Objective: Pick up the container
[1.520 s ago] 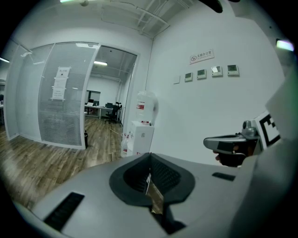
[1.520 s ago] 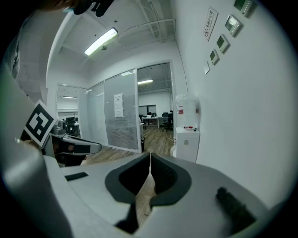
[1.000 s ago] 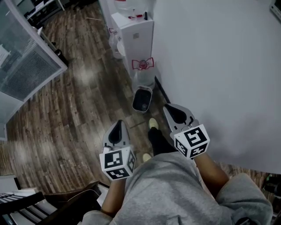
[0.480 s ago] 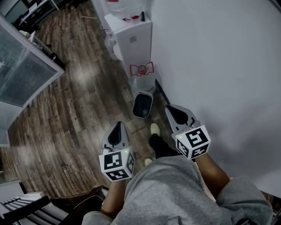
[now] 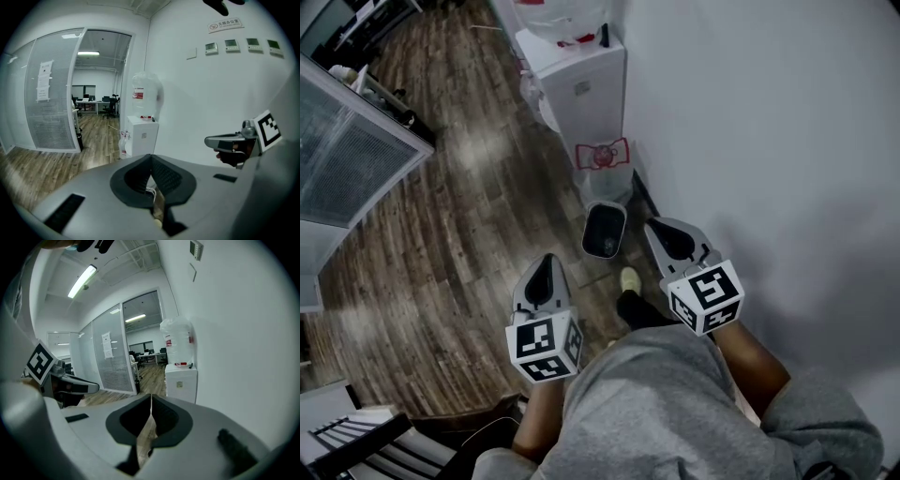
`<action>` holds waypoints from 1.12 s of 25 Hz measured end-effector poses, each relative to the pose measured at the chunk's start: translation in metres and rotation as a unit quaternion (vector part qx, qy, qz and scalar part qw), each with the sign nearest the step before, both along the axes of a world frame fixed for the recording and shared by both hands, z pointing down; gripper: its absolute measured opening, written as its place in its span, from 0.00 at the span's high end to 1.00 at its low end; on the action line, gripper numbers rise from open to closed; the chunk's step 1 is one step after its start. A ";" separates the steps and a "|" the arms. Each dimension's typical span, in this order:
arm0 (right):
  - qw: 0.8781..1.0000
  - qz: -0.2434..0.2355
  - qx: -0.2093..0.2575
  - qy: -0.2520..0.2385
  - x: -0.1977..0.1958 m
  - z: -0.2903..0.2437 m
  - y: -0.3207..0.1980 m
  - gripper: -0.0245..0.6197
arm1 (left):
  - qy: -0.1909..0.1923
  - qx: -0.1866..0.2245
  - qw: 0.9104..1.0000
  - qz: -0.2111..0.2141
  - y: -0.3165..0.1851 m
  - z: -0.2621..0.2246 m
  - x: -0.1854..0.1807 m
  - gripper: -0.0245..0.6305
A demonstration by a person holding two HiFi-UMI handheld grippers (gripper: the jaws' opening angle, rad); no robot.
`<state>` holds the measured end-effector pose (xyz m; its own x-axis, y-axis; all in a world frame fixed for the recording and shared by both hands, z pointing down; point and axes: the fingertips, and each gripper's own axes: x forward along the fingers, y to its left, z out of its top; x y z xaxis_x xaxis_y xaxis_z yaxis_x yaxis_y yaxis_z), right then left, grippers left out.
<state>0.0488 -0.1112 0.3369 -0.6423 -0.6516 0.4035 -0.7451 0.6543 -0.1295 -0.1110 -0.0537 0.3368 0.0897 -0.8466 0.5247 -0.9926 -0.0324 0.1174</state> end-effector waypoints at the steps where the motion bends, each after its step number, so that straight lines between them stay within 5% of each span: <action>1: 1.000 -0.003 -0.002 0.000 -0.001 0.002 -0.006 0.92 | -0.001 -0.001 1.000 -0.003 -0.006 0.001 -0.001 0.94; 28: 0.997 -0.079 -0.010 -0.010 -0.017 0.023 -0.106 0.92 | -0.033 -0.017 0.997 -0.070 -0.075 0.006 -0.015 0.94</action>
<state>0.0316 -0.2176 0.3595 -0.7440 -0.5347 0.4007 -0.6307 0.7600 -0.1570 -0.1263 -0.1286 0.3429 -0.0641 -0.8296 0.5547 -0.9927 0.1100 0.0498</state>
